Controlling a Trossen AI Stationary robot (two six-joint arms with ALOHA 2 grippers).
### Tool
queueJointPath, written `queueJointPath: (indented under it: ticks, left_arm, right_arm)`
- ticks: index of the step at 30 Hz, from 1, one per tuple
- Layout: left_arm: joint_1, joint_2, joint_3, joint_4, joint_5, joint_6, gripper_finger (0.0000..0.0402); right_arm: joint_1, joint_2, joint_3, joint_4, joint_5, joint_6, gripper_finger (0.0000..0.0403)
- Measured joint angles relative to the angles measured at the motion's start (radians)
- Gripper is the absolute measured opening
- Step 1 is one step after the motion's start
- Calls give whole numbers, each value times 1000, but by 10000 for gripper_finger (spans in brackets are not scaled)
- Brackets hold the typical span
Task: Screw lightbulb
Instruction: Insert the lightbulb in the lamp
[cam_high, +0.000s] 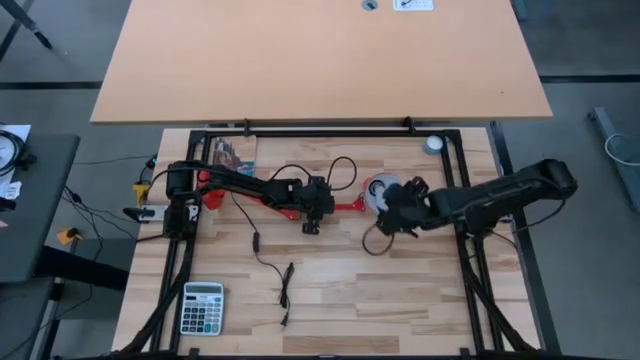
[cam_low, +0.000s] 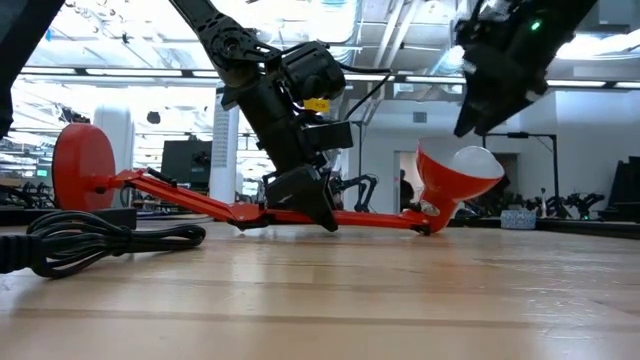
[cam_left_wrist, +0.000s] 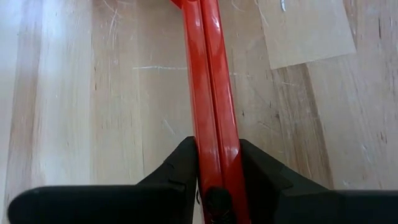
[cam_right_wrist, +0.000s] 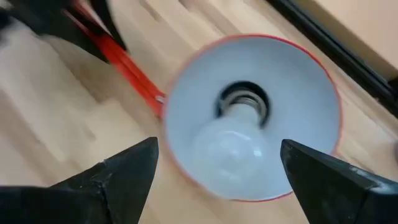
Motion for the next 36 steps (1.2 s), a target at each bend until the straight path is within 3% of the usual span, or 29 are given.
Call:
queueJointPath:
  ticks: [5,8,12,17,23,36]
  left_arm:
    - [0,0,0,0,0,-2,79]
    - [0,0,0,0,0,-1,79]
    - [0,0,0,0,0,0,79]
    - [0,0,0,0,0,-5,79]
    - [0,0,0,0,0,-6,79]
    - [0,0,0,1,0,-6,79]
  right_arm:
    - [176,18,-11,7,192,96,351]
    - [242,49,-46,25,221,95,351]
    - [252,88,-60,12,226,163,356]
    - [230,117,-60,-23,347,301,368]
    - [161,165,-60,-36,272,436,369]
    - [83,215,-59,-27,267,444,369]
